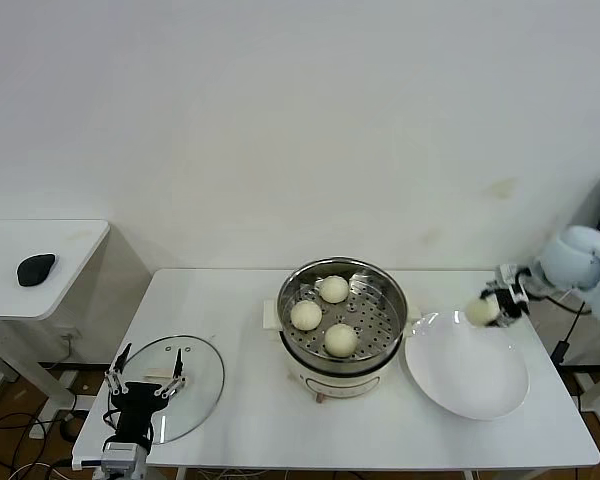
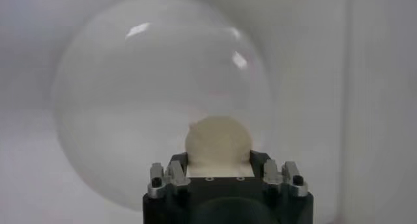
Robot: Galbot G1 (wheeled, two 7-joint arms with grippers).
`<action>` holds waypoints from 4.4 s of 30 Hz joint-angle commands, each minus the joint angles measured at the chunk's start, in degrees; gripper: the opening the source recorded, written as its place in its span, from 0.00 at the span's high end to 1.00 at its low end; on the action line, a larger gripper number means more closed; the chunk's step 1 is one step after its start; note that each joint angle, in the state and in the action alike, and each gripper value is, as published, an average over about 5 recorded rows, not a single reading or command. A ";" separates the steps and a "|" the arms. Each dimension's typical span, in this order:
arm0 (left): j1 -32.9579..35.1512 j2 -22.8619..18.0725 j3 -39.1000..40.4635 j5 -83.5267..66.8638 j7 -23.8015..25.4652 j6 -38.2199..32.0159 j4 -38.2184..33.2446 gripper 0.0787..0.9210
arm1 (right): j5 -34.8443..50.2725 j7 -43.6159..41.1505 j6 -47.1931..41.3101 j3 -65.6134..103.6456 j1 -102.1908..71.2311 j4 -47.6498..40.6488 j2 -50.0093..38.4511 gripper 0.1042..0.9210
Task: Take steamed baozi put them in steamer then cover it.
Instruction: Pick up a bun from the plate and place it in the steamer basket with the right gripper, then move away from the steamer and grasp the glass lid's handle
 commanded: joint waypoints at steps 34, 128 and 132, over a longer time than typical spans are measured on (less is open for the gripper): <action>-0.21 -1.51 -0.46 0.38 -0.07 -0.07 0.11 0.12 | 20.28 12.90 -19.02 -17.54 7.43 2.82 22.74 0.39; -5.46 9.16 -6.66 70.55 1.30 -15.15 29.53 0.12 | 4.78 61.59 25.91 117.64 -109.33 24.83 57.12 0.12; -8.55 9.30 -5.82 70.96 1.56 -15.18 32.14 0.12 | 4.63 61.59 26.07 117.65 -109.53 24.99 57.72 0.12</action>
